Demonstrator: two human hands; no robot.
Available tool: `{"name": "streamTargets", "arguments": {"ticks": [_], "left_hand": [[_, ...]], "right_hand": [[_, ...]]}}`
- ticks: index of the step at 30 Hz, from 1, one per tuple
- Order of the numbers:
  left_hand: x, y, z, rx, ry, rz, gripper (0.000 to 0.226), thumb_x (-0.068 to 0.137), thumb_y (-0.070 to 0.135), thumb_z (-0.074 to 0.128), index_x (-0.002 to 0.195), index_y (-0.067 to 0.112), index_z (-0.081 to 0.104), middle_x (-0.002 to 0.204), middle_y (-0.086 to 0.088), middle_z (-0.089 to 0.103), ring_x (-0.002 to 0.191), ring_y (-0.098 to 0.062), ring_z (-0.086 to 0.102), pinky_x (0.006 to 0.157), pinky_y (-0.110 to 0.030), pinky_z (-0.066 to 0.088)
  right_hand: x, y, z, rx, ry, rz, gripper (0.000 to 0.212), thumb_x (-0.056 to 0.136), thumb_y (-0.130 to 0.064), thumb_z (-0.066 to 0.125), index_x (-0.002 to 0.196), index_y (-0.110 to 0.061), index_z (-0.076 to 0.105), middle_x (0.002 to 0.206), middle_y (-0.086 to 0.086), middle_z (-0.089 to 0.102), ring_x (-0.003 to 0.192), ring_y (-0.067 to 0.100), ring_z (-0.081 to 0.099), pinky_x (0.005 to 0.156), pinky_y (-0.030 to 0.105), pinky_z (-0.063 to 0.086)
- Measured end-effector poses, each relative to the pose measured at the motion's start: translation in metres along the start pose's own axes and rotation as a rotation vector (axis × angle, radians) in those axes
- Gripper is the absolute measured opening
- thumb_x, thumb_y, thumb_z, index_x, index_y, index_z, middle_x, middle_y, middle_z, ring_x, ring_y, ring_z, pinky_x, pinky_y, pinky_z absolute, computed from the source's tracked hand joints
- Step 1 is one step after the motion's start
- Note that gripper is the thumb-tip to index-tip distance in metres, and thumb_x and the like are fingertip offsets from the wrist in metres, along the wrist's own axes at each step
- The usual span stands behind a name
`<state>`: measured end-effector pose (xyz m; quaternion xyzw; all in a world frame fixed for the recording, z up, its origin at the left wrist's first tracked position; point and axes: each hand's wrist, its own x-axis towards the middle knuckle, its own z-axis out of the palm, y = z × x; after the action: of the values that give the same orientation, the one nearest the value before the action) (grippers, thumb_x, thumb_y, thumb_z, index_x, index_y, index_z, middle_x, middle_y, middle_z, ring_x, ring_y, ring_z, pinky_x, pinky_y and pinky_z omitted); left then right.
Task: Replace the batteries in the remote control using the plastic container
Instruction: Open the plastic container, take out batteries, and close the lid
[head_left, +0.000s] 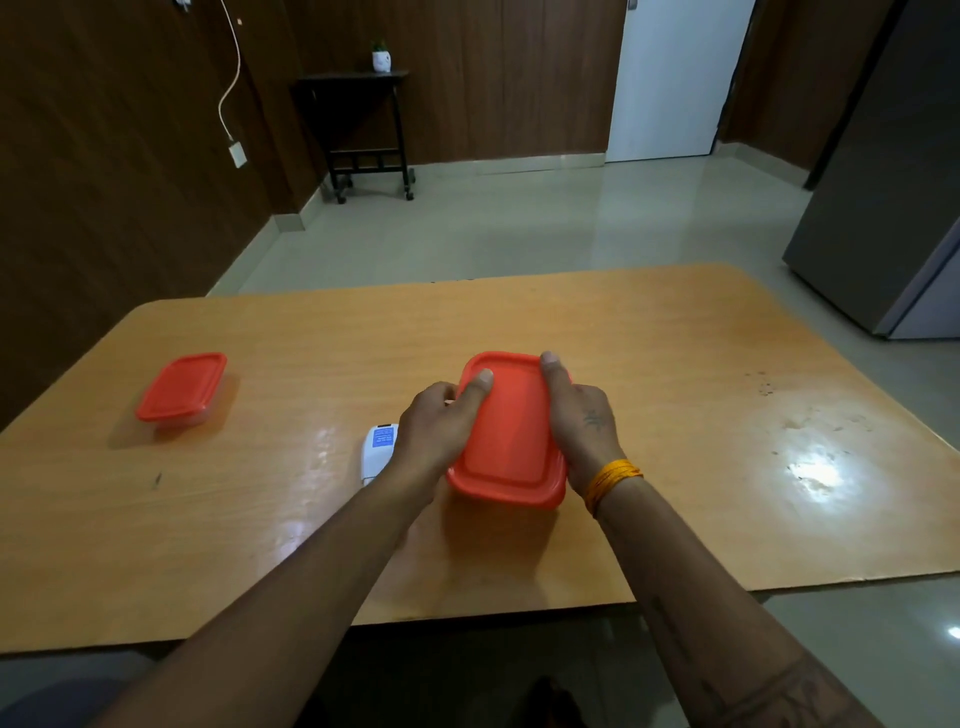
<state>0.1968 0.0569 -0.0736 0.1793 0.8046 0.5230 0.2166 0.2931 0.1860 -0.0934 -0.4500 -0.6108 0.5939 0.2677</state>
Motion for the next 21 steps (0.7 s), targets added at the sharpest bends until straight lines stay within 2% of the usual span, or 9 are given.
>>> {"name": "streamTargets", "arguments": {"ticks": [2, 4, 7, 11, 15, 18, 21], "left_hand": [[-0.013, -0.007, -0.001, 0.026, 0.027, 0.094, 0.044, 0.094, 0.055, 0.068, 0.084, 0.012, 0.062, 0.083, 0.002, 0.066, 0.08, -0.022, 0.064, 0.07, -0.042, 0.057], [-0.025, -0.011, -0.003, -0.023, -0.026, 0.109, 0.038, 0.097, 0.035, 0.07, 0.081, 0.003, 0.058, 0.08, -0.008, 0.062, 0.076, -0.024, 0.063, 0.066, -0.047, 0.064], [-0.031, -0.011, -0.004, -0.066, -0.07, 0.073, 0.028, 0.098, 0.021, 0.07, 0.078, 0.005, 0.059, 0.076, -0.014, 0.061, 0.071, -0.029, 0.066, 0.062, -0.044, 0.066], [-0.023, -0.007, 0.002, -0.038, 0.035, 0.094, 0.034, 0.094, 0.025, 0.074, 0.069, 0.007, 0.061, 0.064, -0.007, 0.062, 0.064, -0.025, 0.065, 0.078, -0.052, 0.064], [-0.015, 0.009, 0.02, -0.09, 0.099, 0.083, 0.04, 0.088, 0.034, 0.076, 0.077, -0.002, 0.064, 0.073, -0.021, 0.07, 0.074, -0.038, 0.075, 0.08, -0.057, 0.065], [-0.008, 0.021, 0.044, -0.115, 0.091, 0.094, 0.039, 0.093, 0.031, 0.075, 0.081, -0.004, 0.065, 0.073, -0.013, 0.069, 0.072, -0.033, 0.075, 0.08, -0.055, 0.066], [-0.002, 0.031, 0.073, -0.143, 0.088, 0.116, 0.039, 0.101, 0.033, 0.069, 0.087, -0.002, 0.069, 0.086, -0.012, 0.075, 0.078, -0.028, 0.077, 0.075, -0.045, 0.068]], "right_hand": [[0.005, -0.002, -0.009, 0.017, 0.051, 0.012, 0.086, 0.071, -0.093, 0.05, 0.067, -0.009, 0.067, 0.074, 0.01, 0.07, 0.072, 0.034, 0.065, 0.067, 0.047, 0.052], [0.008, -0.003, -0.018, 0.01, 0.06, 0.016, 0.08, 0.075, -0.09, 0.051, 0.072, -0.011, 0.064, 0.073, 0.008, 0.064, 0.068, 0.03, 0.059, 0.063, 0.041, 0.046], [0.008, -0.001, -0.022, 0.023, 0.069, 0.02, 0.067, 0.078, -0.083, 0.055, 0.074, -0.016, 0.055, 0.073, 0.003, 0.056, 0.068, 0.027, 0.053, 0.063, 0.035, 0.041], [-0.002, -0.008, -0.029, 0.072, 0.093, -0.019, 0.044, 0.095, -0.058, 0.062, 0.097, -0.014, 0.064, 0.088, 0.0, 0.063, 0.078, 0.022, 0.059, 0.067, 0.035, 0.046], [-0.02, -0.01, -0.044, 0.125, 0.138, -0.078, 0.024, 0.1, -0.039, 0.066, 0.102, -0.016, 0.069, 0.094, -0.002, 0.067, 0.082, 0.018, 0.06, 0.07, 0.037, 0.052], [-0.021, -0.009, -0.061, 0.149, 0.163, -0.081, 0.027, 0.099, -0.034, 0.067, 0.122, -0.019, 0.064, 0.108, 0.0, 0.069, 0.092, 0.018, 0.066, 0.079, 0.045, 0.06], [-0.009, -0.009, -0.083, 0.187, 0.148, -0.126, 0.038, 0.099, -0.026, 0.069, 0.135, -0.019, 0.059, 0.124, 0.003, 0.068, 0.107, 0.022, 0.068, 0.084, 0.037, 0.057]]}}
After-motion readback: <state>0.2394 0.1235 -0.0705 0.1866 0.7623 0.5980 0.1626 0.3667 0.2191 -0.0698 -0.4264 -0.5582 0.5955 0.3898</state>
